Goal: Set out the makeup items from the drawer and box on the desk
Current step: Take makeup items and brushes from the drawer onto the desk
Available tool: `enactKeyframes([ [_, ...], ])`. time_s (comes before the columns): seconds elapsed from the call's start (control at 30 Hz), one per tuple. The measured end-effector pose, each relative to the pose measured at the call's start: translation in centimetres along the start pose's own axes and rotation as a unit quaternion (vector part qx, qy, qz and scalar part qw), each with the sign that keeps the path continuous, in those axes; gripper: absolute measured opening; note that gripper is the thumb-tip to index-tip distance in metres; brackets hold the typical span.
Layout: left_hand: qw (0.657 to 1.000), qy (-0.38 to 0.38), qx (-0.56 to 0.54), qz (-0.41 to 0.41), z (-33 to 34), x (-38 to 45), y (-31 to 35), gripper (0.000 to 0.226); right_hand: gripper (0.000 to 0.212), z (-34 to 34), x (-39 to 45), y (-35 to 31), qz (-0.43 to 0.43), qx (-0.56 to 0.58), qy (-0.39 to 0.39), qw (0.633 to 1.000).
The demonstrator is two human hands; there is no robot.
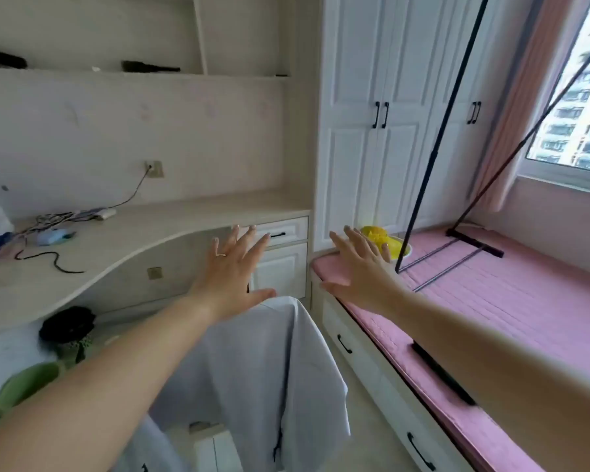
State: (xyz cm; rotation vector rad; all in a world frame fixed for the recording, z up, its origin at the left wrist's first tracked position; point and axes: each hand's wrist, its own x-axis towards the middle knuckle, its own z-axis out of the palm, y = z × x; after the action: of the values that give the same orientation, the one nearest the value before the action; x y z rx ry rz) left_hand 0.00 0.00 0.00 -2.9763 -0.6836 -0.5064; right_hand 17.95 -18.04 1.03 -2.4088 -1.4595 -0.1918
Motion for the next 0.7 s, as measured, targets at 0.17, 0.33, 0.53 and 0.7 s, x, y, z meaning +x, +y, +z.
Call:
enactKeyframes([
  [0.17, 0.999, -0.026, -0.036, 0.027, 5.7, 5.2, 2.3, 0.095, 0.094, 3.2, 2.0, 5.8, 0.03, -0.026, -0.015, 0.999],
  [0.33, 0.997, -0.068, -0.046, 0.005, 11.7, 13.2, 3.8, 0.094, 0.096, 6.0, 7.5, 13.7, 0.025, -0.04, -0.034, 0.998],
  [0.53, 0.985, -0.159, -0.028, -0.068, 18.6, 23.4, 5.5, 0.094, 0.092, 7.7, 17.1, 23.0, -0.022, -0.047, -0.093, 0.994],
  [0.7, 0.972, -0.191, -0.048, -0.129, 22.4, 28.5, 5.3, 0.093, 0.093, 9.9, 24.8, 27.7, -0.056, -0.039, -0.127, 0.99],
])
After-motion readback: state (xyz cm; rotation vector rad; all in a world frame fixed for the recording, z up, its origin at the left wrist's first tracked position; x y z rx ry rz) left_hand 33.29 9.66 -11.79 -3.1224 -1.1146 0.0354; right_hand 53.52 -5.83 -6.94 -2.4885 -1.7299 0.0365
